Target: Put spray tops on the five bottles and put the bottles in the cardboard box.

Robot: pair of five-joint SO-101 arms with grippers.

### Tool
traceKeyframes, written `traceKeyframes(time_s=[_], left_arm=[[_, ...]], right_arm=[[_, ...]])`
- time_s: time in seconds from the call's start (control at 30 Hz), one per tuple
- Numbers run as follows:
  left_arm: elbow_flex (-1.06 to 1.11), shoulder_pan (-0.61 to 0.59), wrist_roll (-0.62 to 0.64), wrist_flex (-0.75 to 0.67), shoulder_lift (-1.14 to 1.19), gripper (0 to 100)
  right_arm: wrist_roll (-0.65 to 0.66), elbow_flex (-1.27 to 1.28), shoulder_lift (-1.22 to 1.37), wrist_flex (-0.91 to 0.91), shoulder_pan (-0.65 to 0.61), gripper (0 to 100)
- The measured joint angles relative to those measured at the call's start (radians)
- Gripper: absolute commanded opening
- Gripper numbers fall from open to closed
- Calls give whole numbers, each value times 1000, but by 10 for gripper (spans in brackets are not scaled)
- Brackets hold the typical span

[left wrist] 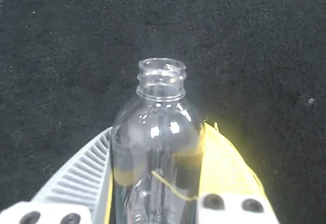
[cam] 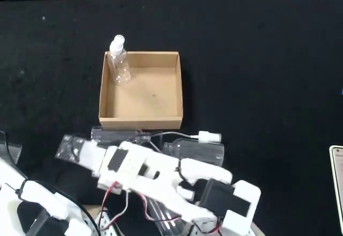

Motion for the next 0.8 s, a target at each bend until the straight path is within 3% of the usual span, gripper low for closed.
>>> traceKeyframes(time_s=[0.3,0.53,0.67,0.8], left_arm=[[0,0,0,0,0,30],[0,0,0,0,0,30],[0,0,0,0,0,30],[0,0,0,0,0,30]], right_arm=[[2,0,-348,180,117,18],[2,-127,-736,390,318,18],[2,-255,-845,548,539,18],[38,-273,-852,575,872,18]])
